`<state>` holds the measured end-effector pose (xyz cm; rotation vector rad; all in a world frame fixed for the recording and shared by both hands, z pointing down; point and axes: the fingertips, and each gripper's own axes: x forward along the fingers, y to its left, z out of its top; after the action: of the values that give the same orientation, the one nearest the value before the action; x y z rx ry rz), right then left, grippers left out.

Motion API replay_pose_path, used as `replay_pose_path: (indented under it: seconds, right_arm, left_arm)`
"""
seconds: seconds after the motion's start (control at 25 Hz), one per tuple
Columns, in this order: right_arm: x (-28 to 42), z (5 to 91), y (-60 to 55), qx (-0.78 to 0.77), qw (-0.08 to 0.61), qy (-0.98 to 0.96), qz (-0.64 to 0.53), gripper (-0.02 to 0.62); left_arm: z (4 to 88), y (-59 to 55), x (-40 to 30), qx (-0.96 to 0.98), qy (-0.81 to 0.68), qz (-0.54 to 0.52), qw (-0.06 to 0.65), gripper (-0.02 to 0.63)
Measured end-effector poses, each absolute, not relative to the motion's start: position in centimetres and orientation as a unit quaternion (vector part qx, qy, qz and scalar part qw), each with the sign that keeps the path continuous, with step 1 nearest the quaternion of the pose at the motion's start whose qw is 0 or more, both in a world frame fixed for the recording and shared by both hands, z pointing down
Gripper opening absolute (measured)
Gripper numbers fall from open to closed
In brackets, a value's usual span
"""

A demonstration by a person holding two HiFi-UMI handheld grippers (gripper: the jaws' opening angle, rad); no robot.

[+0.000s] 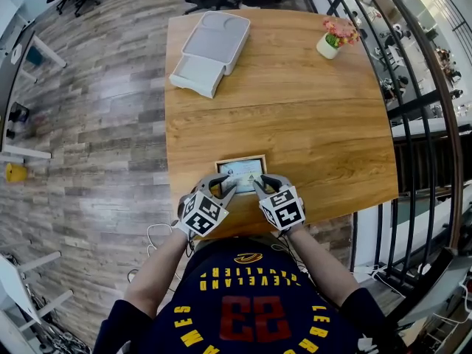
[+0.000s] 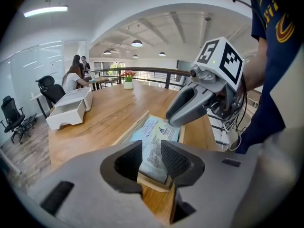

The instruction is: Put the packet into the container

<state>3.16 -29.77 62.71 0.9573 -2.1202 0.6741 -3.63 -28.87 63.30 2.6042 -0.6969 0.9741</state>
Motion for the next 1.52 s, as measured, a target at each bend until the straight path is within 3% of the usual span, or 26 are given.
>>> replay_pose_path:
  seconds: [0.52,0.84,1.2,1.52]
  right_arm:
    - [2.3,58.3,-30.2,0.384,0.261,-0.84,0.282,0.092]
    - [3.0,54.4,-30.1,0.394,0.205,-0.845,0.298,0.032]
    - [2.0,49.4,-29.7,0.372,0.144,-0.868,0.295,0.011]
    - [2.2,44.7,-30.2,0.376,0.078,-0.879,0.284,0.011]
  left_arm:
    - [52.8,-30.2,-3.6,0.913,-0.319,0.154,0.203,0.118]
    - [48.2,-31.0,-6.0,0.895,-0.379,0.062,0.228,0.115]
    - [46.0,-30.9,-7.3,0.887,-0.388,0.029,0.248,0.009]
    - [42.7,-30.6,-6.0,0.905,-0.366,0.025,0.215,0.008]
